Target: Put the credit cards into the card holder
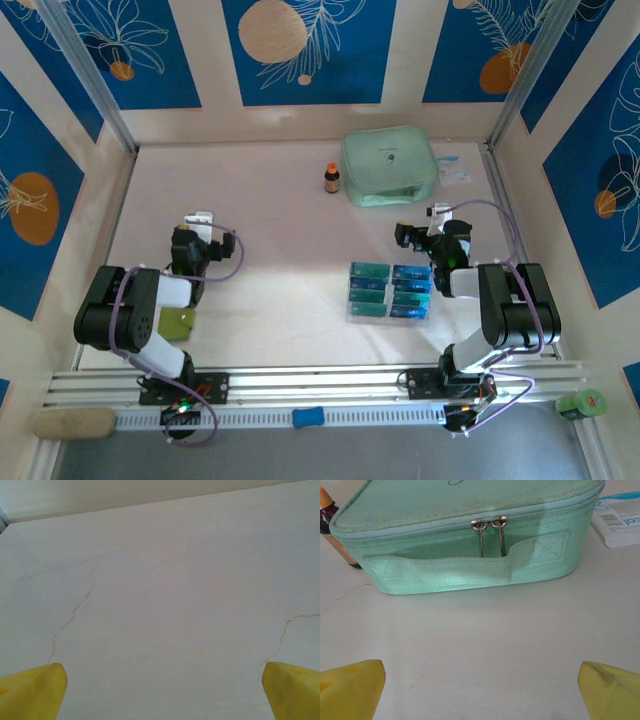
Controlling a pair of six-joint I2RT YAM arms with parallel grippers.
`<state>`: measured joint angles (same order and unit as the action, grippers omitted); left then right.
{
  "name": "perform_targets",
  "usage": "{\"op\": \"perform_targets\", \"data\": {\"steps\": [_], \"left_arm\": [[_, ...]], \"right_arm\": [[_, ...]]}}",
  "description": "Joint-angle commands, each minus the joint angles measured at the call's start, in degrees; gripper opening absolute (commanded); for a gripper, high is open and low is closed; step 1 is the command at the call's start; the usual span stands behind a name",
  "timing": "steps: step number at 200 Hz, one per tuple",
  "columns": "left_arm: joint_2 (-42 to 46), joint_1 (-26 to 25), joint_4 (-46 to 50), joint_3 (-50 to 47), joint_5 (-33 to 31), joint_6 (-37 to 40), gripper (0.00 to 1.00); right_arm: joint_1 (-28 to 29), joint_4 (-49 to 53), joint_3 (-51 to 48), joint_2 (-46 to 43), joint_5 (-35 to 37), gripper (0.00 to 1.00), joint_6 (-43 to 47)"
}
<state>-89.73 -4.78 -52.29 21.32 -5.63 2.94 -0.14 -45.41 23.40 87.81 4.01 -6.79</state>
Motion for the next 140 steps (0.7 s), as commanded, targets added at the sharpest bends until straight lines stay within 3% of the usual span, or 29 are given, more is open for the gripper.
{"op": "perform_targets", "data": {"steps": [1,52,103,118,140], "left_arm": [[-0.1,0.3,-1.0,0.5,-0.4,-0.7,1.00],[0.4,0.2,-1.5,0.1,-0.9,-0.5,1.00],[7.0,0.2,14.2,5.7,-5.0,-1.8,1.00],[9.0,0.2,17.4,6.7,-5.2,-1.8,1.00],[12.9,0.2,23.0,9.4,-7.9,-4.2,1.00]], "right_arm": [[-0.4,-0.1,0.9,-0.4,-1.1,0.99,1.1],[-1.0,1.1,1.0,-2.0,0.1,0.99,-0.6],[-2.9,16.5,6.0,-11.2,2.9,0.99,-4.1],[-3.9,21.8,8.2,-14.6,5.8,0.99,-10.8],[-8.9,38.9,14.9,-19.5,6.3,0.99,-27.9]]}}
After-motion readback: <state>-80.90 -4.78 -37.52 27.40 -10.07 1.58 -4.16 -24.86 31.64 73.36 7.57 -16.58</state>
